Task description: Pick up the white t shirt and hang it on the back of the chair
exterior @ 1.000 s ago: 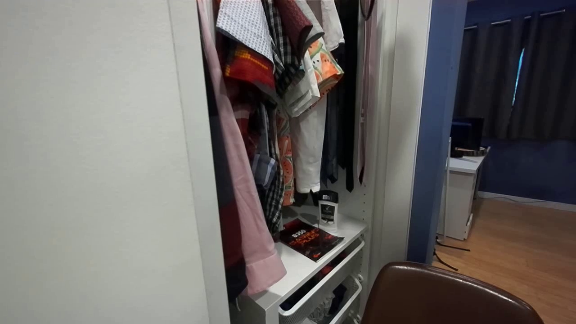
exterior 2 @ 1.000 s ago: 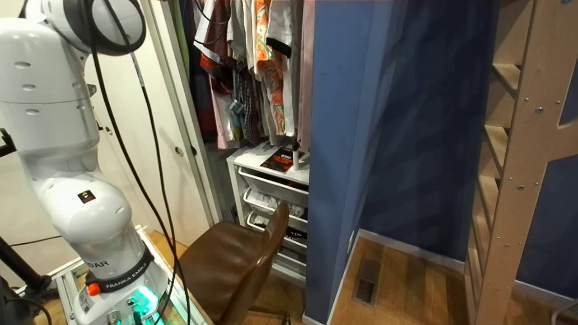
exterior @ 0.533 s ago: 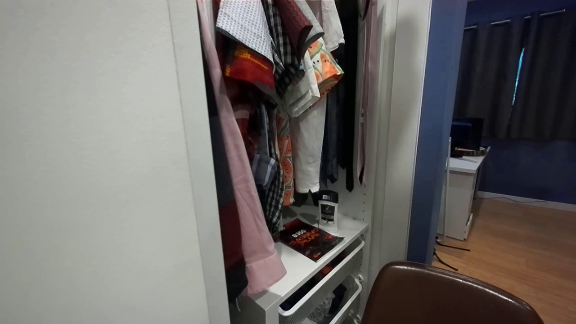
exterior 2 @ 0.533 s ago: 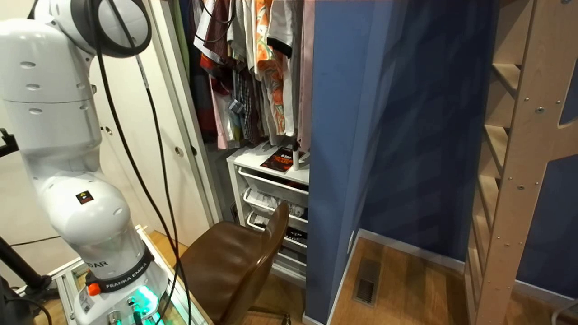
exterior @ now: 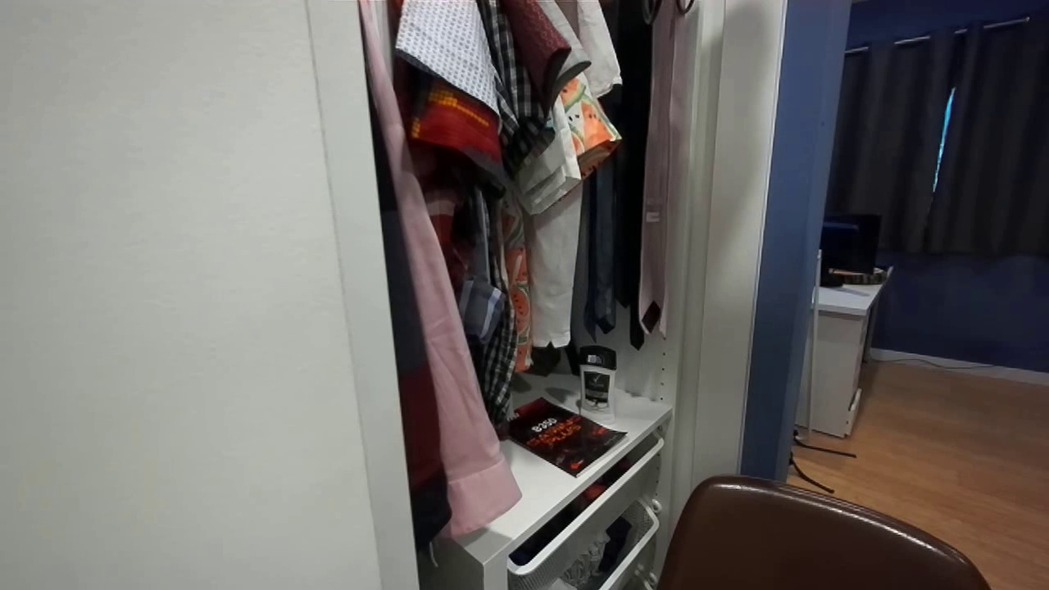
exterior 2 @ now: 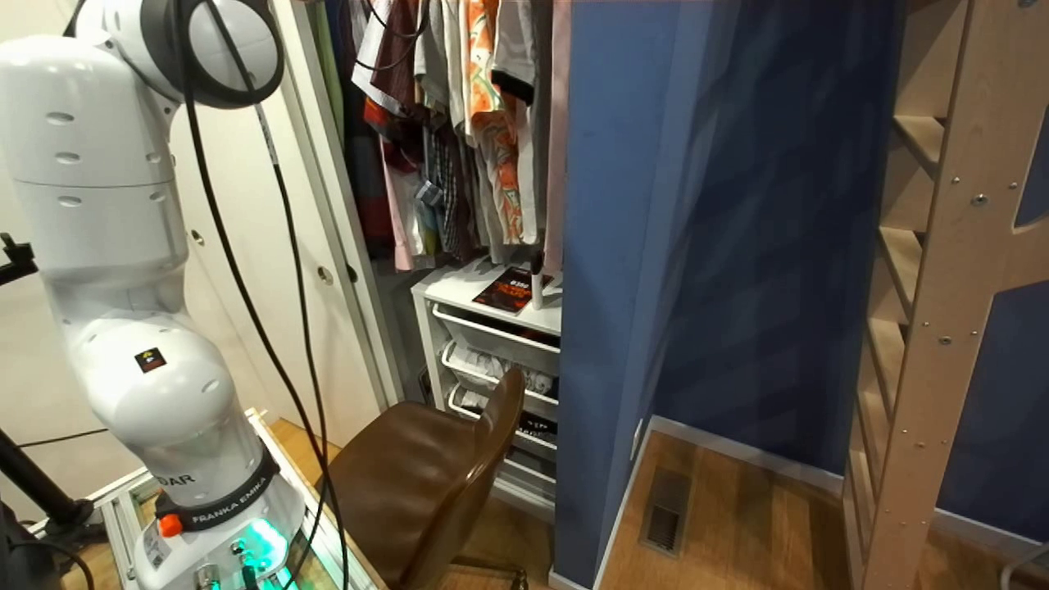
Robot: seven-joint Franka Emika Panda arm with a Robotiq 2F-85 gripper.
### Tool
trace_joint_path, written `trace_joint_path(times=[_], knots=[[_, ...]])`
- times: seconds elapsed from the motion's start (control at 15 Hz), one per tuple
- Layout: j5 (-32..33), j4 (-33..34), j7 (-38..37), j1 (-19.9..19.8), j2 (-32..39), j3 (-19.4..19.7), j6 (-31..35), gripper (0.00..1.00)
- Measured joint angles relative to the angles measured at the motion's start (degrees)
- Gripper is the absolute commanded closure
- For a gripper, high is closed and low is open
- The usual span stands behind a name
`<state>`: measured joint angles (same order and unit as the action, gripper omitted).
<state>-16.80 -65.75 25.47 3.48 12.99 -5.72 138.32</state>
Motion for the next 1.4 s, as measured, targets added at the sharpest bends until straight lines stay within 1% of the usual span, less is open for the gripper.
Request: trace_joint_path(times=[0.6,0.93,1.13,1.4], knots=[[-10.4,-1.1,8.9,-1.8,0.0,-0.4,2.1,0.96],[-17.0,-4.2,14.9,-2.3,-1.2,-0.8,6.1,0.96],[-22.5,-5.4,18.3,-2.4,-2.0,-1.5,10.5,0.96],[-27.9,-7.5,19.2,-2.5,-3.7,-1.9,11.3,0.96]])
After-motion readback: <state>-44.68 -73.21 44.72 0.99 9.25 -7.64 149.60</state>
